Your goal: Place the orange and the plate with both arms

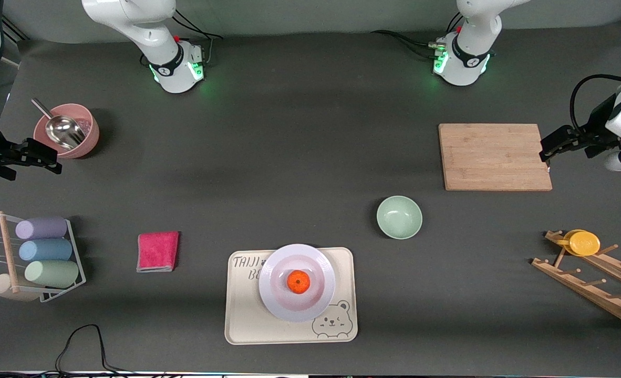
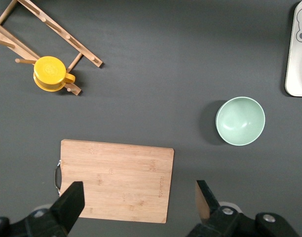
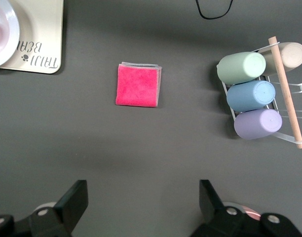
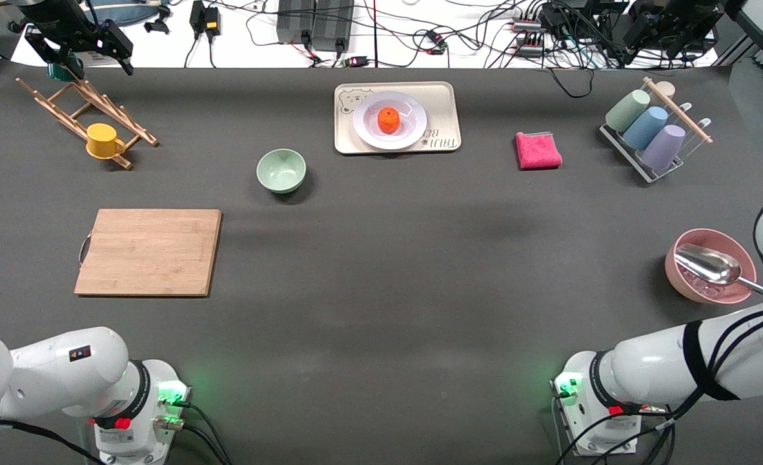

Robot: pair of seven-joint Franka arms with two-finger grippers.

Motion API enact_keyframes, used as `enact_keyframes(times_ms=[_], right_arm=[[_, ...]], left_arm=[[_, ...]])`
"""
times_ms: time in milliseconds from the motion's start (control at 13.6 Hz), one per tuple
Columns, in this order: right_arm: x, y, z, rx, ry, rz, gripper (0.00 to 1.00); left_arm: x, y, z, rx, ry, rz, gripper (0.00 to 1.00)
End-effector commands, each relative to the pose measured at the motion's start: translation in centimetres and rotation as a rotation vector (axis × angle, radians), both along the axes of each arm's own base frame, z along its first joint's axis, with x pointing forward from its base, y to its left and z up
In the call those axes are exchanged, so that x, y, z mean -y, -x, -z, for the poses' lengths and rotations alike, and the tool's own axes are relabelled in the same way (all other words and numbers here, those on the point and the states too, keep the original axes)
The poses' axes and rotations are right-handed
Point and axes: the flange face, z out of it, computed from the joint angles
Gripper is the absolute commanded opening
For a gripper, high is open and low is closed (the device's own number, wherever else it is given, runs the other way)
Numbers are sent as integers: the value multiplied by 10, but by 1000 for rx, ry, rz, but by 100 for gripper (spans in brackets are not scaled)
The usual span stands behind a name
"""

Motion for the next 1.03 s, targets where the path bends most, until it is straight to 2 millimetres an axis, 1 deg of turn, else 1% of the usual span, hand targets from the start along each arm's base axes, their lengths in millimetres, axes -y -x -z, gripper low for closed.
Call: enact_keyframes(times_ms=[0,148,295,369,443,516,738,959], right_arm=[[0,6,-3,8,18,24,100],[-1,7,-3,4,13,26,100],[-1,6,-2,2,10,26,100],[0,6,-3,4,10,28,100],[1,6,-1,1,10,29,100],[1,6,-1,1,10,29,100],[1,5,-1,-1,10,29,100],[1,3,0,-2,9,31,100]], left_arm=[[0,-1,-3,19,-16,6,100],[0,-1,-2,19,-16,5,100],[-3,-2,-3,23,-77,30,100],[0,0,-5,20,-99,42,100],[7,4,-8,15,-105,52,100],[7,7,-10,7,-107,51,100],[5,17,-24,11,-113,38,100],[5,20,-26,6,-104,33,100]])
